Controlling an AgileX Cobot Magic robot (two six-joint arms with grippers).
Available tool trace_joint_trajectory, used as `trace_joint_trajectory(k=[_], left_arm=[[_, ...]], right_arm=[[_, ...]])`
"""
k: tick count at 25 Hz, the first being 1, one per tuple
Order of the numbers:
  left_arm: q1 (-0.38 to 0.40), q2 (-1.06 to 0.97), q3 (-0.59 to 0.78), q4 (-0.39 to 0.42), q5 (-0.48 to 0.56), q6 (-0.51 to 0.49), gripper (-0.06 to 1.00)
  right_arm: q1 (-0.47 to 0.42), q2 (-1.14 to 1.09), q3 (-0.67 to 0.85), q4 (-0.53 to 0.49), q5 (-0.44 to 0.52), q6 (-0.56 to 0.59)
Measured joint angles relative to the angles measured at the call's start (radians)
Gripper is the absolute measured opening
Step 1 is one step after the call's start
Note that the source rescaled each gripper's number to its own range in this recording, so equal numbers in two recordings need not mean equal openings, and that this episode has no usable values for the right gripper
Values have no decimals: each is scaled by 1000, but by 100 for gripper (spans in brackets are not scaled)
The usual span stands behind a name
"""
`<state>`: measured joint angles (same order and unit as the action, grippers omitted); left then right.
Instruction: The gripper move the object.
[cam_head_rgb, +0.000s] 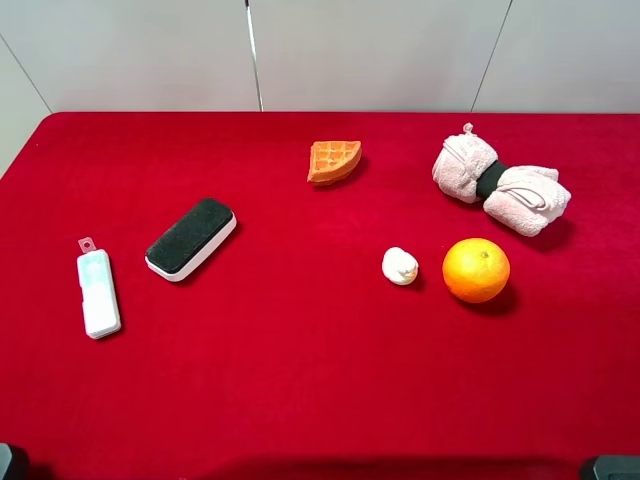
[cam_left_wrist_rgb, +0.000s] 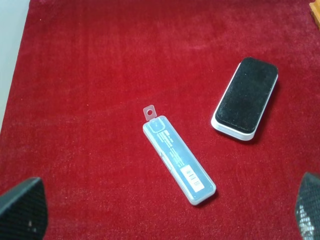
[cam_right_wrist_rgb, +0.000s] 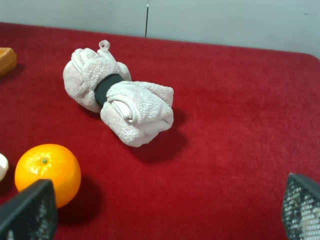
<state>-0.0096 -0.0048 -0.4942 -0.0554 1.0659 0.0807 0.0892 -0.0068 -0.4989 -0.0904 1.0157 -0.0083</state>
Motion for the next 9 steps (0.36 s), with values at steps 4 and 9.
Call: trace_joint_trajectory(k=[4,9], left_arm=[[0,0,0,0,0,0,100],[0,0,0,0,-3,0,100]], right_arm=[[0,0,0,0,0,0],[0,0,0,0,0,0]])
